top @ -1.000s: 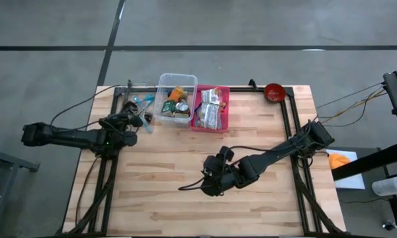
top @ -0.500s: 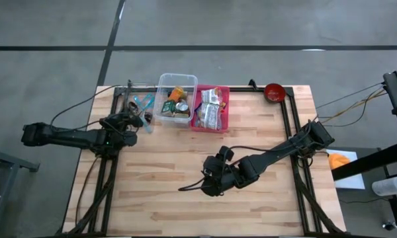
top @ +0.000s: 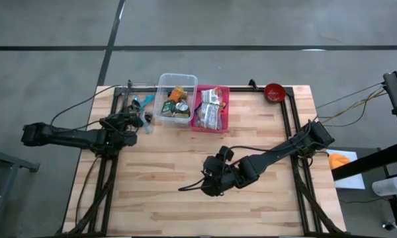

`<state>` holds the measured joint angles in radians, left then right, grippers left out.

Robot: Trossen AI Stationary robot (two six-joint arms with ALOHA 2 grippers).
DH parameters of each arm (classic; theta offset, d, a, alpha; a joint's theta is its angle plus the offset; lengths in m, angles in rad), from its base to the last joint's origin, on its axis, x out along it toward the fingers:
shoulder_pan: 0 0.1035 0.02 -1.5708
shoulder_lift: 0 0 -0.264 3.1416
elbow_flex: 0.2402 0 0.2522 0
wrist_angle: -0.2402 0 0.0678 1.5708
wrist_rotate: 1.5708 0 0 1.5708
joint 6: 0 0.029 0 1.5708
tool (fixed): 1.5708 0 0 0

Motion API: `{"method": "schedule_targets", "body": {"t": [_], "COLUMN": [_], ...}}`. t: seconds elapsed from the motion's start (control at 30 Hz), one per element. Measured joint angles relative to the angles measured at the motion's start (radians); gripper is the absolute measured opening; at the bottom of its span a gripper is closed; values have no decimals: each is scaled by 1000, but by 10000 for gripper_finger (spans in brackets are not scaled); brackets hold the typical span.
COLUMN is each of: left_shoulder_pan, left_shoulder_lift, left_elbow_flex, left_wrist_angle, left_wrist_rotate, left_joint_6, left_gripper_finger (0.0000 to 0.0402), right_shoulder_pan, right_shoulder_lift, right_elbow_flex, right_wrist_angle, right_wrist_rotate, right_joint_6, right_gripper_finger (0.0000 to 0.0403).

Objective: Pick & Place Food Item
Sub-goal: Return to Home Position

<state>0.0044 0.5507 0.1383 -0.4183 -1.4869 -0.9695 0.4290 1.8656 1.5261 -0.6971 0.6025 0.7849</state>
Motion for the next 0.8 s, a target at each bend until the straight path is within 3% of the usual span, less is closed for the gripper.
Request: {"method": "schedule_targets", "body": {"t": [0.3,0.43,0.7,0.8], "left_shoulder_pan": [-1,-1,-2,-2], "left_shoulder_lift": [0,-1,-1,-1], "left_elbow_flex": [10,62,215,262], "left_wrist_angle": [18,19,26,34], "left_wrist_rotate": [9,68,319,461], "left_joint_6": [4,94,411,458], "left_gripper_finger": [99,90,11,4], "right_shoulder_pan": [0,0,0,0], "right_shoulder_lift": [0,0,0,0], "right_elbow_flex": [0,0,0,0], "right_wrist_angle": [0,0,0,0], "right_wrist_rotate": [0,0,-1,-1], "right_joint_6": [0,0,0,0], "right_gripper_finger": [235,235,235,235]}}
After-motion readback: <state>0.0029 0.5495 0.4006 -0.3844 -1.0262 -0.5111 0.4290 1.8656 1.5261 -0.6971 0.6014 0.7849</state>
